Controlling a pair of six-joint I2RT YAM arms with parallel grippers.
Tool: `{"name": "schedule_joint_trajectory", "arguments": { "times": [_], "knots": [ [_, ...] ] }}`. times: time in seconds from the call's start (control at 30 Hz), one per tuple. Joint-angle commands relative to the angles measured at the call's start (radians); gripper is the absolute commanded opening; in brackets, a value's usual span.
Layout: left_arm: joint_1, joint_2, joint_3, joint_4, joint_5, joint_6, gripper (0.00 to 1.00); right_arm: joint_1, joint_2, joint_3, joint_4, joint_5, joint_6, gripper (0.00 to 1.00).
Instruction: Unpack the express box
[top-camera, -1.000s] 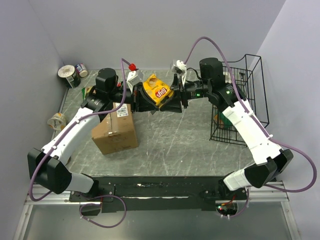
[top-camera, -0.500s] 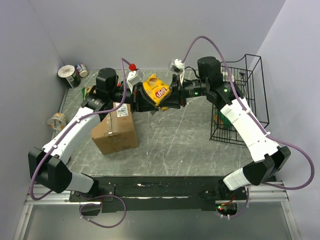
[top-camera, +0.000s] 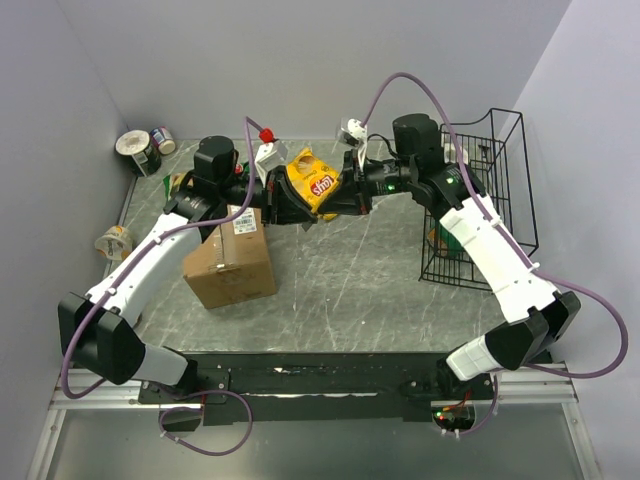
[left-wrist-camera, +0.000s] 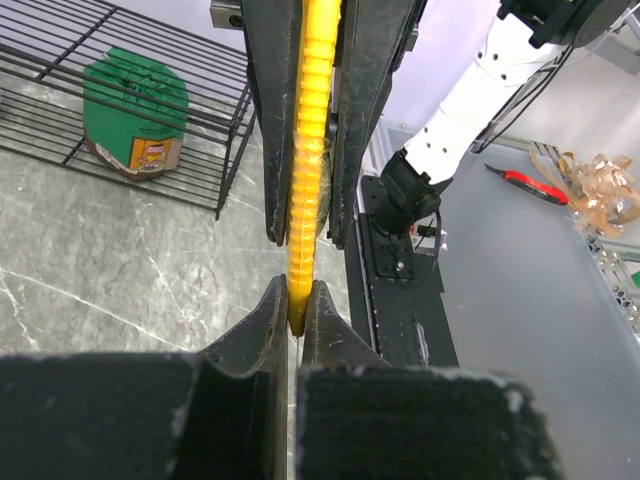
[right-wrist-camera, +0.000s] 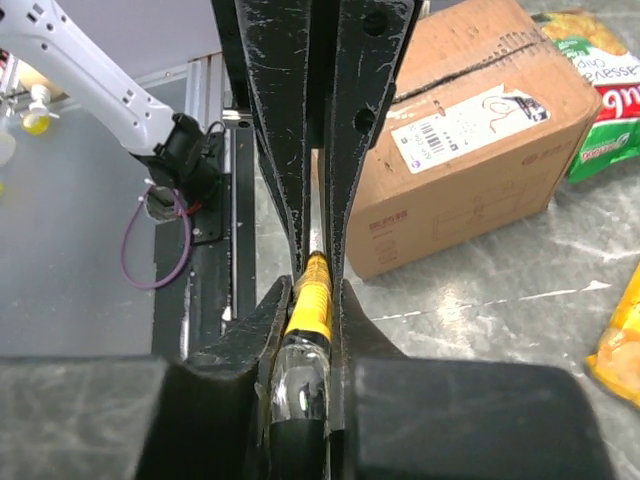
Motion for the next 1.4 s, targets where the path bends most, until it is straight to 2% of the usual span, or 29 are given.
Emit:
{"name": "schedule_joint_trajectory", "arguments": {
  "times": [0.0, 0.1, 0.13, 0.2, 0.23, 0.3, 0.33, 0.4, 0.43, 0.47, 0.5, 0.53, 0.57, 0.6, 0.63, 0.67, 0.7, 0.83, 0.93, 1.0, 1.13, 1.17, 1.3, 1.37],
  "knots": [
    [0.001, 0.009, 0.038, -0.002, -0.016, 0.025, 0.01, 0.031, 0.008, 0.063, 0.017, 0.004, 0.008, 0.00],
    [0.001, 0.001, 0.050, -0.036, -0.054, 0.057, 0.02, 0.033, 0.017, 0.101, -0.014, 0.079, 0.034, 0.00],
    [0.012, -0.008, 0.061, -0.059, -0.082, 0.077, 0.22, 0.027, 0.019, 0.116, -0.026, 0.111, 0.045, 0.00],
    [0.042, -0.023, 0.113, -0.155, -0.157, 0.161, 0.41, 0.007, 0.018, 0.161, -0.054, 0.162, 0.064, 0.00],
    [0.097, -0.049, 0.128, -0.184, -0.185, 0.170, 0.55, -0.001, 0.013, 0.172, -0.054, 0.177, 0.071, 0.00],
    [0.172, -0.086, 0.145, -0.223, -0.275, 0.168, 0.58, -0.025, -0.008, 0.166, -0.042, 0.153, 0.062, 0.00],
    [0.265, -0.132, 0.145, -0.229, -0.304, 0.155, 0.57, -0.041, -0.016, 0.163, -0.040, 0.161, 0.054, 0.00],
    [0.370, -0.175, 0.148, -0.313, -0.379, 0.149, 0.54, -0.045, -0.031, 0.146, -0.048, 0.209, 0.023, 0.00],
    [0.488, -0.216, 0.150, -0.355, -0.380, 0.170, 0.48, -0.047, -0.032, 0.146, -0.065, 0.223, 0.019, 0.00],
    [0.542, -0.239, 0.138, -0.413, -0.383, 0.204, 0.44, -0.056, -0.030, 0.141, -0.069, 0.221, 0.020, 0.00],
    [0.590, -0.261, 0.128, -0.527, -0.418, 0.302, 0.39, -0.064, -0.022, 0.141, -0.080, 0.204, 0.034, 0.00],
    [0.678, -0.306, 0.119, -0.594, -0.436, 0.356, 0.26, -0.070, -0.019, 0.140, -0.086, 0.207, 0.046, 0.00],
    [0.721, -0.328, 0.087, -0.650, -0.447, 0.411, 0.19, -0.073, -0.016, 0.126, -0.071, 0.201, 0.055, 0.00],
    [0.758, -0.350, 0.069, -0.709, -0.457, 0.539, 0.13, -0.075, -0.030, 0.104, -0.048, 0.199, 0.066, 0.00],
    [0.806, -0.380, 0.053, -0.823, -0.493, 0.595, 0.05, -0.073, -0.036, 0.071, -0.028, 0.214, 0.071, 0.00],
    [0.820, -0.397, 0.008, -0.847, -0.521, 0.638, 0.01, -0.076, -0.038, 0.063, 0.006, 0.219, 0.090, 0.00],
    [0.837, -0.413, -0.020, -0.847, -0.600, 0.631, 0.01, -0.075, -0.030, 0.067, 0.006, 0.251, 0.100, 0.00],
    [0.848, -0.509, -0.149, -0.866, -0.722, 0.617, 0.01, -0.079, -0.038, 0.101, 0.003, 0.360, 0.157, 0.00],
    [0.846, -0.573, -0.238, -0.907, -0.768, 0.666, 0.01, -0.070, -0.126, -0.032, 0.117, 0.467, 0.172, 0.00],
    [0.846, -0.600, -0.278, -0.942, -0.760, 0.758, 0.01, -0.053, -0.183, -0.086, 0.191, 0.527, 0.175, 0.00],
    [0.848, -0.661, -0.370, -1.025, -0.587, 0.956, 0.01, -0.049, -0.199, -0.123, 0.210, 0.575, 0.190, 0.00],
    [0.848, -0.669, -0.382, -1.042, -0.503, 1.018, 0.01, -0.050, -0.203, -0.130, 0.213, 0.566, 0.186, 0.00],
    [0.802, -0.678, -0.433, -1.016, -0.365, 1.046, 0.01, -0.049, -0.214, -0.140, 0.205, 0.549, 0.175, 0.00],
    [0.754, -0.666, -0.455, -0.983, -0.345, 0.995, 0.01, -0.049, -0.213, -0.121, 0.181, 0.541, 0.164, 0.00]
  ]
}}
